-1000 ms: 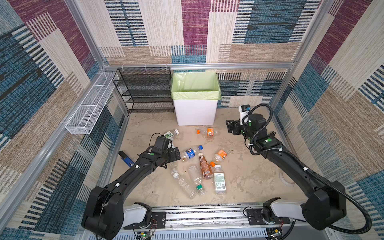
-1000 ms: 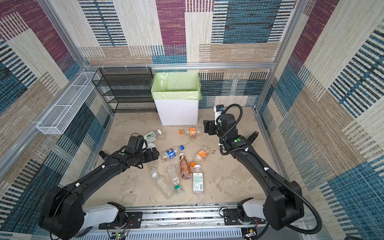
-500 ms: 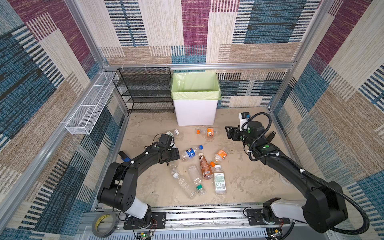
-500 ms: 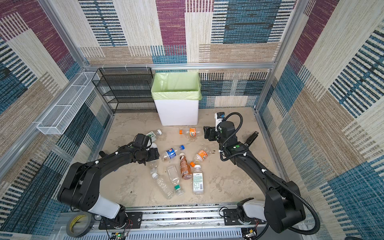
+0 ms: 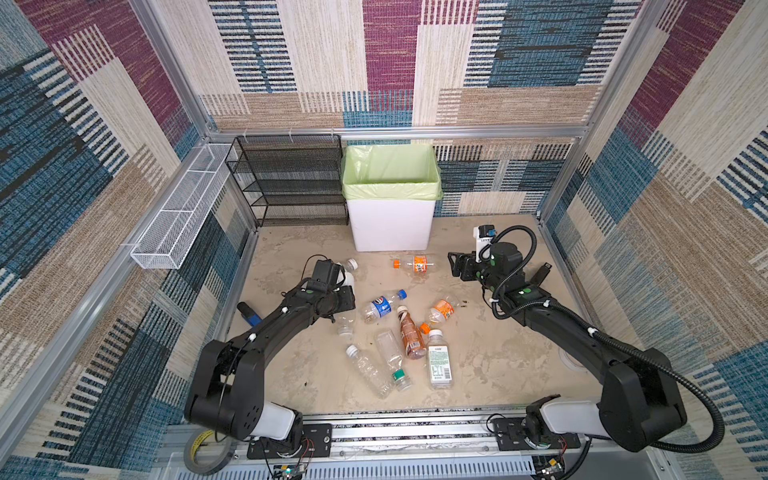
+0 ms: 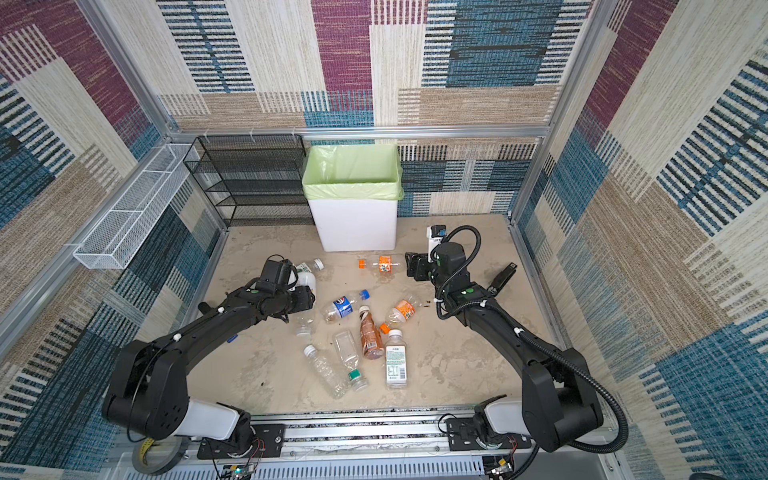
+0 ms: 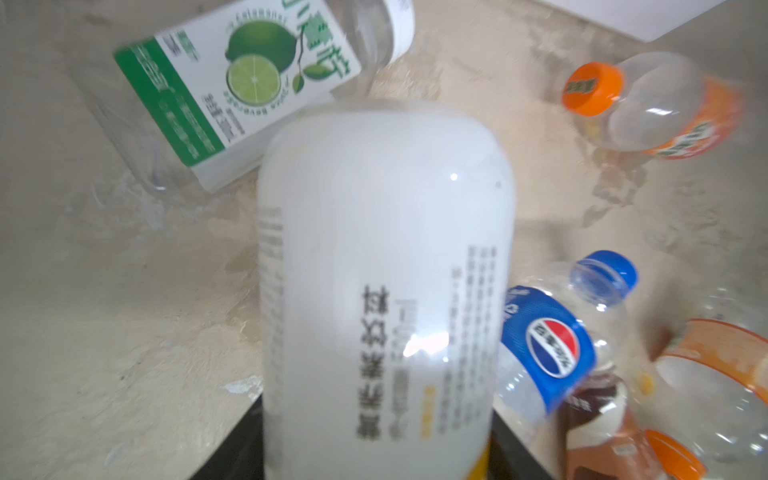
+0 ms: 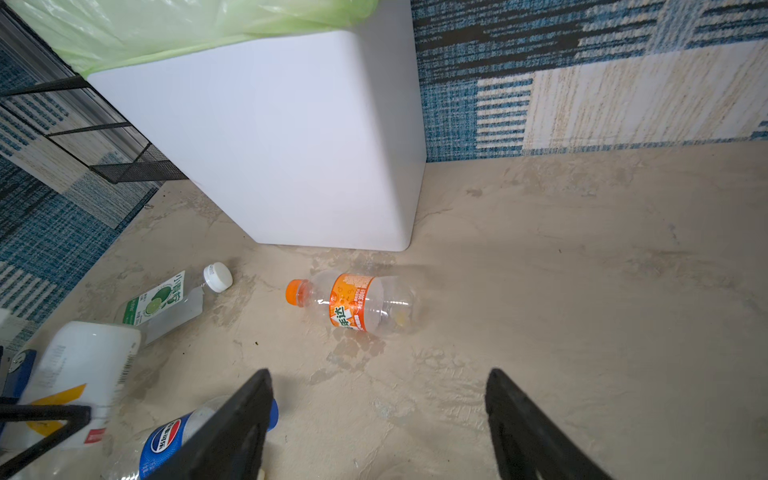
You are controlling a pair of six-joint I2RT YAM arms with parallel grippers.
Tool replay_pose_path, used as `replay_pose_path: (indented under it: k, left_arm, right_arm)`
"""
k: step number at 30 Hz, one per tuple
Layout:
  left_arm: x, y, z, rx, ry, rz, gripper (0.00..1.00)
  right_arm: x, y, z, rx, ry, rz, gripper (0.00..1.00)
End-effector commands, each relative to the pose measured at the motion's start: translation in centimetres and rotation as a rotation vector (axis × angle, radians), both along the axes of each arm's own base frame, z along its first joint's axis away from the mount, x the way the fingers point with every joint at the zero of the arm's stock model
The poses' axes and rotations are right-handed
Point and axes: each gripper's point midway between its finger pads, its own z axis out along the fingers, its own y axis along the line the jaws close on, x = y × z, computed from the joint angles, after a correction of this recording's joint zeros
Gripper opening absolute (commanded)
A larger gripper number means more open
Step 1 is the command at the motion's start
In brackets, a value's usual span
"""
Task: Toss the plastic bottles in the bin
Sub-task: 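Lift the white bottle with the left gripper and drop it into the bin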
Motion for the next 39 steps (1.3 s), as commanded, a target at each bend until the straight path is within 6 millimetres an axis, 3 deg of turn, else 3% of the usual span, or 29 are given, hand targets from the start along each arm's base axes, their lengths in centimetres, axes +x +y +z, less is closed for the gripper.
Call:
replay_pose_path:
  k: [1,4,8,11,15,18,23,26,28,29,30,32,35,36,39]
  left_arm:
    - [0.2,-0.4,4.3,0.01,-0.155,-0.072,0.58]
    - [0.1,-0.5,10.3,-0.008,-0.356,-0.102,0.57]
    - [-0.9,-1.2,20.7,-0.033,-0.722,-0.173,0.57]
    - [-3.4,-2.8,28.8,-0.086,-1.056,-0.278,0.57]
    - [-6.8,-4.3,37.2,-0.089,-1.395,-0.359,0.59]
    - [-9.3,-5.1,41.8,-0.11,-1.62,-0.392,0.59]
    - [-13.4,-5.9,47.1,-0.145,-1.935,-0.418,0.54]
    - [-13.6,-6.7,49.1,-0.124,-2.042,-0.397,0.55]
    - [-11.4,-7.6,50.2,-0.105,-2.035,-0.362,0.55]
    - [-9.0,-8.1,50.6,-0.093,-1.985,-0.326,0.55]
    - [-6.2,-8.6,50.9,-0.081,-1.914,-0.286,0.55]
    - [1.4,-9.9,50.6,-0.067,-1.693,-0.268,0.57]
    - [12.6,-10.7,47.1,-0.101,-1.271,-0.251,0.67]
    - [15.1,-10.6,45.7,-0.135,-1.157,-0.244,0.71]
    - [18.5,-10.5,42.3,-0.251,-0.971,-0.266,0.81]
  right_arm:
    - [0.4,-0.4,0.1,0.003,-0.022,-0.024,0.8]
    - [0.3,-0.4,0.3,0.006,-0.032,-0.027,0.8]
    - [0.1,-0.6,0.9,0.014,-0.054,-0.031,0.79]
    - [-0.1,-0.8,1.6,0.026,-0.077,-0.037,0.79]
    - [-0.7,-1.0,2.6,0.049,-0.111,-0.043,0.78]
    - [-1.4,-1.3,3.3,0.07,-0.134,-0.052,0.77]
    - [-2.4,-2.2,4.4,0.081,-0.181,-0.081,0.75]
    - [-2.9,-2.6,5.0,0.082,-0.21,-0.091,0.75]
    - [-3.1,-2.8,5.4,0.084,-0.229,-0.095,0.75]
    - [-3.1,-2.9,5.6,0.087,-0.236,-0.101,0.75]
    - [-3.1,-2.9,5.6,0.09,-0.242,-0.103,0.75]
    - [-3.0,-2.7,5.4,0.091,-0.235,-0.095,0.75]
    - [-2.6,-1.9,4.4,0.091,-0.184,-0.062,0.75]
    - [-2.7,-1.7,4.1,0.093,-0.172,-0.052,0.75]
    - [-3.3,-1.6,3.9,0.1,-0.166,-0.041,0.75]
